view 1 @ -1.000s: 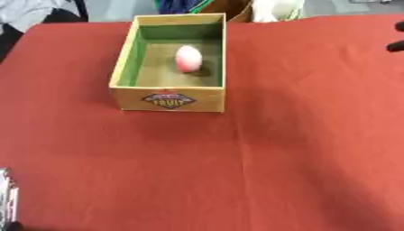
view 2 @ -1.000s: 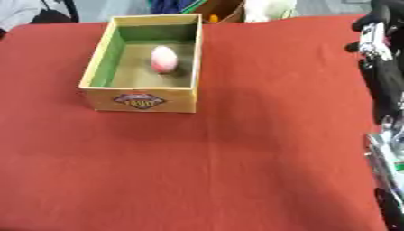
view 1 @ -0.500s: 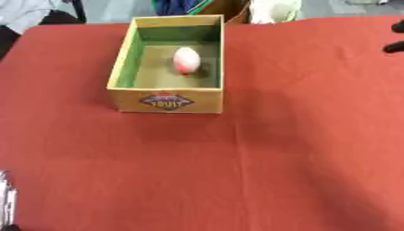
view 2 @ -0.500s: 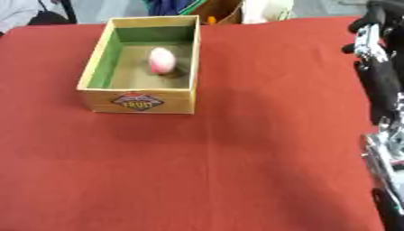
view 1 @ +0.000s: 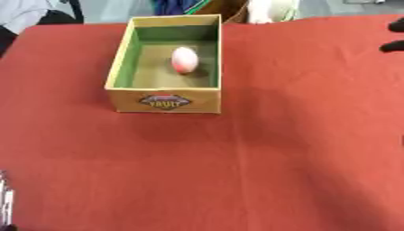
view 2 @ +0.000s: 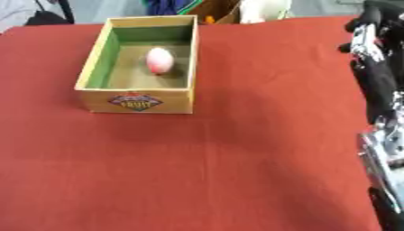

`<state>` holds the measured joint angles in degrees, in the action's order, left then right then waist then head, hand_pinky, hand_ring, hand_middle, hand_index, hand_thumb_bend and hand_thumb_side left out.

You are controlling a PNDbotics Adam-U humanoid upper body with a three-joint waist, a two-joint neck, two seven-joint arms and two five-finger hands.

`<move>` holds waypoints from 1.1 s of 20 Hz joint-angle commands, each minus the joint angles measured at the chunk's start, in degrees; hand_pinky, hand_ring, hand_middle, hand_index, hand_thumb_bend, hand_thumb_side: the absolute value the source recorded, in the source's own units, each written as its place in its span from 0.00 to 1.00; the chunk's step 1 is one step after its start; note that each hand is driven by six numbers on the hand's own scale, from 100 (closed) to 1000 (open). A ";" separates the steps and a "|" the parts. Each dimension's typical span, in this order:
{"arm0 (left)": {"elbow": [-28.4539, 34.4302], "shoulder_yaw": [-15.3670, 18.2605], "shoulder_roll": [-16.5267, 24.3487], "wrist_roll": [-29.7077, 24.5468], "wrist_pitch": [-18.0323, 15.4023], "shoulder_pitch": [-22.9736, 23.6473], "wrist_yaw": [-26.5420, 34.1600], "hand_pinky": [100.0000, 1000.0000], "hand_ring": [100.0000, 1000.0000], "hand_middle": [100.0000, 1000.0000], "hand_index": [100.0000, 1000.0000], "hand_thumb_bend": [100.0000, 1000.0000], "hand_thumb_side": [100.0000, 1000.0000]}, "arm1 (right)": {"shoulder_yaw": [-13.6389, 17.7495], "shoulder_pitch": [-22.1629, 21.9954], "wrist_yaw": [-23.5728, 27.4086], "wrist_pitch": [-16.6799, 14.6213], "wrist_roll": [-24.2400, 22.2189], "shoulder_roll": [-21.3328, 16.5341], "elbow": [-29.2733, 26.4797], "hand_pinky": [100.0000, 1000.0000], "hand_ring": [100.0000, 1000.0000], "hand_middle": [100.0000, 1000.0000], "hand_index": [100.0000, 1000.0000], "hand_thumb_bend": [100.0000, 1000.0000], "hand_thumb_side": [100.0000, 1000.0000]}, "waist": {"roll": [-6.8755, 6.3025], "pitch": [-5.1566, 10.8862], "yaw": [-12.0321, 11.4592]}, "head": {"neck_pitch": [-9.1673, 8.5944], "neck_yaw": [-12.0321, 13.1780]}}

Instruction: Pick up objects on the table and place them in the box.

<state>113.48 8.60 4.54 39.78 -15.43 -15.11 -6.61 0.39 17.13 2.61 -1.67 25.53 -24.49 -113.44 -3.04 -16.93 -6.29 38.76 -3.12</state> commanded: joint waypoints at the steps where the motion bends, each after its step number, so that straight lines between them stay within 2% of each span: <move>1: 1.11 0.14 0.59 0.16 0.01 -0.43 -0.25 0.55 0.47 0.41 0.59 0.00 0.64 | 0.60 0.46 -0.16 -0.02 -0.14 -0.71 -1.15 0.45 0.62 0.50 0.71 0.00 0.45 | 0.14 0.85 0.00 | 0.45 -0.05; 22: 1.11 0.56 0.45 0.88 0.32 0.02 -0.37 0.55 0.47 0.41 0.59 0.00 0.64 | 0.70 0.45 -0.63 -0.07 -2.12 -0.77 -1.15 0.45 0.62 0.50 0.72 0.00 0.43 | 0.33 0.09 0.12 | -0.59 -1.30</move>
<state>113.48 8.70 4.53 40.47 -15.08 -14.71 -6.64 0.58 17.10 1.87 -1.65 23.54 -24.49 -113.44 -2.86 -17.70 -6.23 38.66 -4.23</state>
